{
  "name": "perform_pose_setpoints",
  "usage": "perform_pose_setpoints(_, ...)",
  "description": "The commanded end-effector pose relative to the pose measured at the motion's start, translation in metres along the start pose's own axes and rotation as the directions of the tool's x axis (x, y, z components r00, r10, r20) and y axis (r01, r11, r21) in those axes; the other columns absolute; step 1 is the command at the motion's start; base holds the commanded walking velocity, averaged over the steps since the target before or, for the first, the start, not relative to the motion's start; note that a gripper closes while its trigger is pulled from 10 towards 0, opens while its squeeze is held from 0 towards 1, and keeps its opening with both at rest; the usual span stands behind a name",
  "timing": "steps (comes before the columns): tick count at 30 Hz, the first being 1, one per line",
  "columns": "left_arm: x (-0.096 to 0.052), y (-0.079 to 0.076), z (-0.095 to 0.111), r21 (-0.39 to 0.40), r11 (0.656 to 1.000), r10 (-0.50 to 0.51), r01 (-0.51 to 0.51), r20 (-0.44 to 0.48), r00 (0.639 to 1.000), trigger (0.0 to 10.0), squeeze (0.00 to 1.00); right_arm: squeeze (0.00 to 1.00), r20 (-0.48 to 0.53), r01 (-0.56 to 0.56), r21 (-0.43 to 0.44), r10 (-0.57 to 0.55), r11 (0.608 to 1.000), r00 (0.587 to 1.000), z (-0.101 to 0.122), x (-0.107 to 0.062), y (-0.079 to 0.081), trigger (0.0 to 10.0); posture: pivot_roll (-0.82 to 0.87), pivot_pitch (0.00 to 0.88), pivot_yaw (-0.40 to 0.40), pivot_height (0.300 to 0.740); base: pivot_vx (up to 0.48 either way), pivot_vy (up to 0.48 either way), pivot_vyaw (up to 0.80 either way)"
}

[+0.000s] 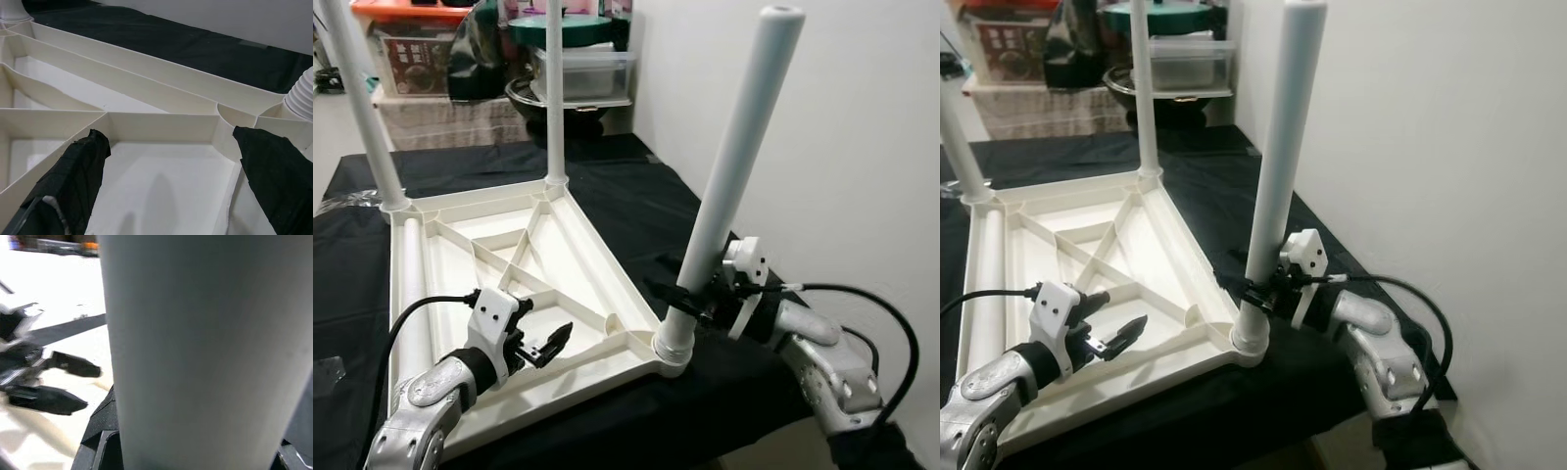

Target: Building children table

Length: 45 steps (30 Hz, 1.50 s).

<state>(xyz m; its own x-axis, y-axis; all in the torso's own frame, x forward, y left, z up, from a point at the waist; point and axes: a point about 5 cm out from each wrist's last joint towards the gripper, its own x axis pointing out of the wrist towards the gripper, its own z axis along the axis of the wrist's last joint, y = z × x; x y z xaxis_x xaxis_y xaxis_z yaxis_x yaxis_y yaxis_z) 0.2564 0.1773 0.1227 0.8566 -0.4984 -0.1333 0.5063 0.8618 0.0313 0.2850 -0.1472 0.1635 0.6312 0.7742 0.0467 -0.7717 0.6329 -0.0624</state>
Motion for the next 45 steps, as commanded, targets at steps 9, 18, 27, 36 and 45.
perform_pose_setpoints(9, 0.003, 0.003, 0.000, -0.002, 1.000, 0.009, -0.009, 0.011, 1.000, 10.0, 0.00, 0.00, -0.320, 0.441, -0.144, -0.464, 0.886, 0.826, -0.062, -0.013, -0.004, 0.0, -0.01, 0.000, -0.084, 0.740, 0.000, 0.000, 0.00)
perform_pose_setpoints(18, 0.003, 0.003, 0.000, -0.011, 1.000, 0.016, -0.016, 0.012, 1.000, 10.0, 0.00, 0.00, -0.393, 0.686, -0.009, -0.633, 0.728, 0.667, -0.071, -0.009, -0.016, 0.0, -0.01, 0.000, -0.090, 0.740, 0.000, 0.000, 0.00)
perform_pose_setpoints(27, 0.004, 0.002, -0.001, -0.012, 1.000, 0.013, -0.013, 0.010, 1.000, 10.0, 0.00, 0.00, -0.428, 0.717, 0.035, -0.638, 0.696, 0.640, -0.075, -0.011, -0.014, 0.0, -0.02, 0.000, -0.081, 0.740, 0.000, 0.000, 0.00)
perform_pose_setpoints(36, 0.006, 0.002, -0.001, -0.013, 1.000, 0.007, -0.007, 0.009, 1.000, 10.0, 0.00, 0.00, -0.437, 0.749, 0.013, -0.670, 0.663, 0.601, -0.073, -0.012, -0.014, 0.0, -0.03, 0.000, -0.076, 0.740, 0.000, 0.000, 0.00)
perform_pose_setpoints(45, 0.005, 0.002, -0.002, -0.013, 1.000, 0.004, -0.004, 0.004, 1.000, 10.0, 0.00, 0.00, -0.422, 0.803, 0.044, -0.717, 0.595, 0.555, -0.071, -0.018, -0.017, 0.0, -0.03, 0.000, -0.065, 0.740, 0.000, 0.000, 0.00)
